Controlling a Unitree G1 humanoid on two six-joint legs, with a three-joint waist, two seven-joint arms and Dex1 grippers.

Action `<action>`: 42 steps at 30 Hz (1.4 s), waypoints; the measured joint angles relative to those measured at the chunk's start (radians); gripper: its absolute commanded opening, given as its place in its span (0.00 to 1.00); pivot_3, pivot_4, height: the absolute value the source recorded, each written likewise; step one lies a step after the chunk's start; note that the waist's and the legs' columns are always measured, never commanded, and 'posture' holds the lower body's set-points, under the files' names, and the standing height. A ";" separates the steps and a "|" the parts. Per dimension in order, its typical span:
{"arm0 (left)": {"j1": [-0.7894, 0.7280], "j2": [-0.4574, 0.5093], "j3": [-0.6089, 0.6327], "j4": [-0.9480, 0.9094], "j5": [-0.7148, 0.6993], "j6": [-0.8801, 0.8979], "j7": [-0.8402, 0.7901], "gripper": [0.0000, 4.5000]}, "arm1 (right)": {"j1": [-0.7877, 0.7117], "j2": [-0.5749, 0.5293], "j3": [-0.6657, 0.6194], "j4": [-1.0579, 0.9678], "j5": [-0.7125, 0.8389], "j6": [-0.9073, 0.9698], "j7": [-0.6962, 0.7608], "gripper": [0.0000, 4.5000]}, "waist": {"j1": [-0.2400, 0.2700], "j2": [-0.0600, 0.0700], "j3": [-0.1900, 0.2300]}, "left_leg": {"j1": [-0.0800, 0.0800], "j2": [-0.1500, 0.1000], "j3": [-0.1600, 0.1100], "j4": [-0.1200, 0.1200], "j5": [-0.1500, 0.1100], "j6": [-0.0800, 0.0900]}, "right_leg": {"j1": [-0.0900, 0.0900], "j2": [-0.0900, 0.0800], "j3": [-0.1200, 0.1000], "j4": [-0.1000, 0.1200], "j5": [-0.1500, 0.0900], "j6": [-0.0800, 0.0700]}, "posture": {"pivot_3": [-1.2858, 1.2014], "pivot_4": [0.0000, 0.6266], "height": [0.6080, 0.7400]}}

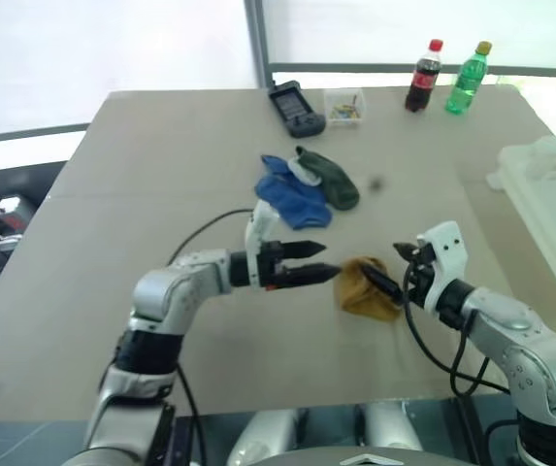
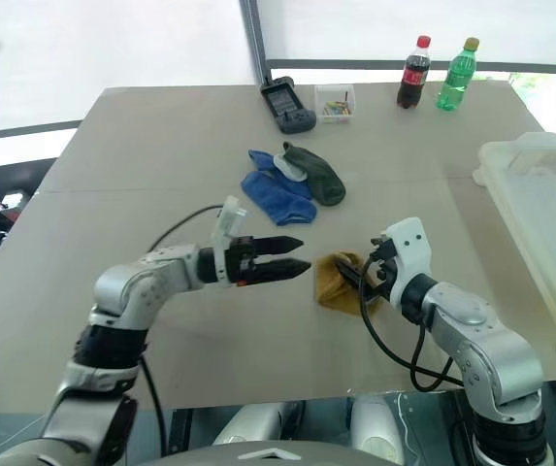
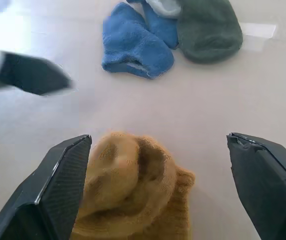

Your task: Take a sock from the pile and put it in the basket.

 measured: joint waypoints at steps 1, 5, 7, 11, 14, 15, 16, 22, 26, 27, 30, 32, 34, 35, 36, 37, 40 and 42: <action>0.020 0.011 -0.007 -0.010 0.024 -0.061 -0.020 0.99 | -0.002 -0.005 0.012 0.014 -0.002 0.017 -0.010 0.99 | 0.002 0.000 0.000 | 0.000 0.000 0.000 0.000 0.000 0.000 | 0.000 0.000 0.000 0.000 0.000 0.000 | 0.52 0.24 1.00; 0.082 0.056 -0.016 -0.034 0.085 -0.231 -0.084 0.99 | 0.005 -0.016 0.035 0.033 -0.005 0.072 -0.032 0.99 | 0.001 0.000 0.000 | -0.001 0.000 -0.001 0.000 0.000 0.000 | 0.000 0.000 0.000 -0.001 0.000 0.000 | 0.52 0.24 1.00; 0.103 0.071 -0.016 -0.043 0.100 -0.282 -0.102 0.99 | 0.012 -0.026 0.033 0.034 -0.004 0.087 -0.035 0.99 | 0.001 0.000 0.000 | -0.001 0.000 -0.001 0.000 0.000 0.000 | 0.000 0.000 0.000 -0.001 0.000 0.000 | 0.52 0.24 1.00; 0.136 0.083 -0.016 -0.051 0.118 -0.338 -0.106 1.00 | 0.024 -0.070 0.050 0.036 -0.005 0.092 -0.026 0.79 | 0.001 0.000 0.000 | -0.001 0.000 -0.001 0.000 0.000 0.000 | 0.000 0.000 -0.001 0.000 0.000 0.000 | 0.52 0.24 1.00; 0.137 0.083 -0.013 -0.051 0.118 -0.364 -0.094 1.00 | 0.031 -0.093 0.084 0.036 -0.004 0.072 -0.004 0.49 | 0.002 0.000 0.000 | 0.000 0.000 -0.001 0.000 0.000 0.000 | 0.000 0.000 -0.001 0.000 0.000 0.000 | 0.52 0.24 1.00; 0.137 0.083 -0.012 -0.051 0.119 -0.369 -0.092 1.00 | 0.032 -0.104 0.092 0.035 -0.004 0.065 0.003 0.40 | 0.002 0.000 0.000 | 0.000 0.000 -0.001 0.000 0.000 0.000 | 0.001 0.000 -0.001 0.000 0.000 0.000 | 0.52 0.24 1.00; 0.138 0.083 -0.011 -0.051 0.119 -0.379 -0.090 1.00 | 0.037 -0.134 0.115 0.034 -0.009 0.047 0.016 0.31 | 0.002 0.000 0.000 | 0.000 0.000 -0.001 0.001 0.000 0.000 | 0.001 0.000 -0.001 0.000 0.000 0.000 | 0.52 0.24 1.00; 0.152 0.095 -0.010 -0.050 0.140 -0.429 -0.092 1.00 | 0.042 -0.189 0.157 0.033 -0.037 -0.013 0.050 0.00 | 0.002 -0.001 -0.001 | 0.001 0.000 -0.001 0.001 0.000 0.000 | 0.002 0.000 -0.001 0.000 0.000 0.000 | 0.52 0.24 1.00; 0.171 0.105 -0.009 -0.050 0.148 -0.468 -0.106 1.00 | 0.050 -0.153 0.091 0.067 0.012 -0.035 0.075 0.00 | 0.003 -0.001 0.000 | 0.000 0.000 -0.001 0.001 0.000 0.000 | 0.002 0.000 -0.001 -0.001 0.000 0.000 | 0.52 0.24 1.00; 0.171 0.105 -0.009 -0.050 0.148 -0.477 -0.108 1.00 | 0.050 -0.149 0.075 0.075 0.025 -0.036 0.079 0.00 | 0.003 -0.001 0.000 | 0.000 0.000 -0.001 0.001 0.000 0.000 | 0.002 0.000 -0.001 -0.001 0.000 0.000 | 0.52 0.24 1.00; 0.169 0.095 -0.008 -0.050 0.147 -0.498 -0.106 1.00 | 0.022 -0.114 -0.098 0.091 0.138 -0.030 0.090 0.00 | 0.002 0.000 0.001 | 0.000 0.000 -0.001 0.001 0.000 0.000 | 0.002 0.000 -0.001 0.000 0.000 0.000 | 0.52 0.24 1.00; 0.166 0.093 -0.008 -0.050 0.147 -0.501 -0.105 1.00 | -0.014 -0.116 -0.180 0.094 0.182 -0.031 0.091 0.00 | 0.002 0.000 0.001 | 0.000 0.000 -0.001 0.001 0.000 0.000 | 0.002 0.000 -0.001 0.000 0.000 0.000 | 0.52 0.24 1.00; 0.156 0.088 -0.009 -0.050 0.148 -0.506 -0.103 1.00 | -0.057 -0.131 -0.279 0.116 0.234 -0.034 0.090 0.00 | 0.001 0.000 0.001 | 0.000 0.000 -0.001 0.000 0.000 0.000 | 0.002 0.000 -0.001 -0.001 0.000 0.000 | 0.52 0.24 1.00; 0.145 0.077 -0.009 -0.050 0.148 -0.508 -0.096 1.00 | -0.093 -0.157 -0.349 0.160 0.265 -0.033 0.084 0.00 | 0.002 0.001 0.001 | -0.001 0.000 -0.001 0.000 0.000 0.000 | 0.002 0.000 -0.001 -0.001 0.000 0.000 | 0.52 0.24 1.00; 0.141 0.072 -0.009 -0.050 0.148 -0.511 -0.093 1.00 | -0.117 -0.175 -0.393 0.183 0.269 -0.035 0.074 0.00 | 0.003 0.001 0.001 | -0.001 -0.001 -0.001 0.000 0.000 0.000 | 0.002 -0.001 -0.001 -0.001 0.000 0.000 | 0.52 0.24 1.00; 0.137 0.069 -0.009 -0.049 0.148 -0.512 -0.089 1.00 | -0.141 -0.200 -0.437 0.216 0.274 -0.038 0.065 0.00 | 0.003 0.001 0.001 | -0.001 -0.001 -0.001 0.000 0.000 0.000 | 0.002 -0.001 -0.001 -0.001 0.000 0.000 | 0.52 0.24 1.00; 0.125 0.050 -0.010 -0.048 0.148 -0.514 -0.083 1.00 | -0.229 -0.286 -0.552 0.367 0.249 -0.067 0.008 0.00 | 0.001 0.001 0.001 | -0.001 -0.001 0.000 0.000 0.000 0.000 | 0.001 -0.001 -0.001 -0.001 0.000 0.000 | 0.52 0.24 1.00; 0.113 0.036 -0.013 -0.046 0.148 -0.514 -0.075 1.00 | -0.298 -0.350 -0.593 0.504 0.205 -0.094 -0.041 0.00 | 0.001 0.001 0.001 | -0.001 -0.001 0.000 0.000 0.000 0.001 | 0.001 -0.001 -0.001 0.000 0.000 0.000 | 0.52 0.24 1.00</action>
